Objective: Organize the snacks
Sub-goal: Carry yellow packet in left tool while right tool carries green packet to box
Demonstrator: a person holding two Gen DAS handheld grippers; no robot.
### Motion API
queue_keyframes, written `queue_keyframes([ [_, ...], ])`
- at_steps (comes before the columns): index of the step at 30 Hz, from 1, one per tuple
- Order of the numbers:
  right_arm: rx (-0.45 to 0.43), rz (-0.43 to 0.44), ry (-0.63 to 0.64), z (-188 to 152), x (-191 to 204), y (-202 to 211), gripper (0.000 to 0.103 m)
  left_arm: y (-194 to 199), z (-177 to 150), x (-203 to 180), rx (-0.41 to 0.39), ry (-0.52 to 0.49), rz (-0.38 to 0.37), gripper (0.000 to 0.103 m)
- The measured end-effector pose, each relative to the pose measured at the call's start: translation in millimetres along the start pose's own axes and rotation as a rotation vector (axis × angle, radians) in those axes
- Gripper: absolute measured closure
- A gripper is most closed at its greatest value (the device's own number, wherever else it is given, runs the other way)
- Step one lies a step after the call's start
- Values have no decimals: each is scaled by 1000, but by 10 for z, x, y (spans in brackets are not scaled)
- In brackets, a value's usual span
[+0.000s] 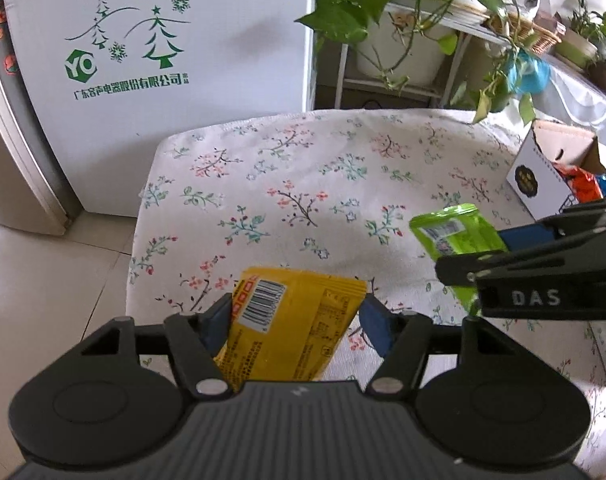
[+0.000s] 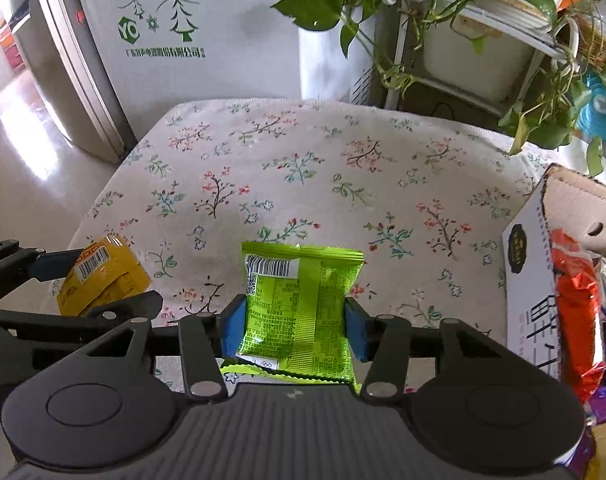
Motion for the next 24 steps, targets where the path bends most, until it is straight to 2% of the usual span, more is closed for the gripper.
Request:
queue_keyframes([
  [13,-42,-4,0,-6,-66,205,46,103,91,28,-52,80,27,37],
  [24,-120,9,-17,26,-91,521,46,323,21,184,-101,248,21,37],
])
Point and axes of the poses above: each gripper's, at about its wrist camera, not at the fingertips, and y roughly against the way its jaws point, x to its left, z to its top, the point moved 2 cm from there along -y, roughly the way its jaws point, and after that the axes turned 2 degrees about y, right-handed, at the moved point
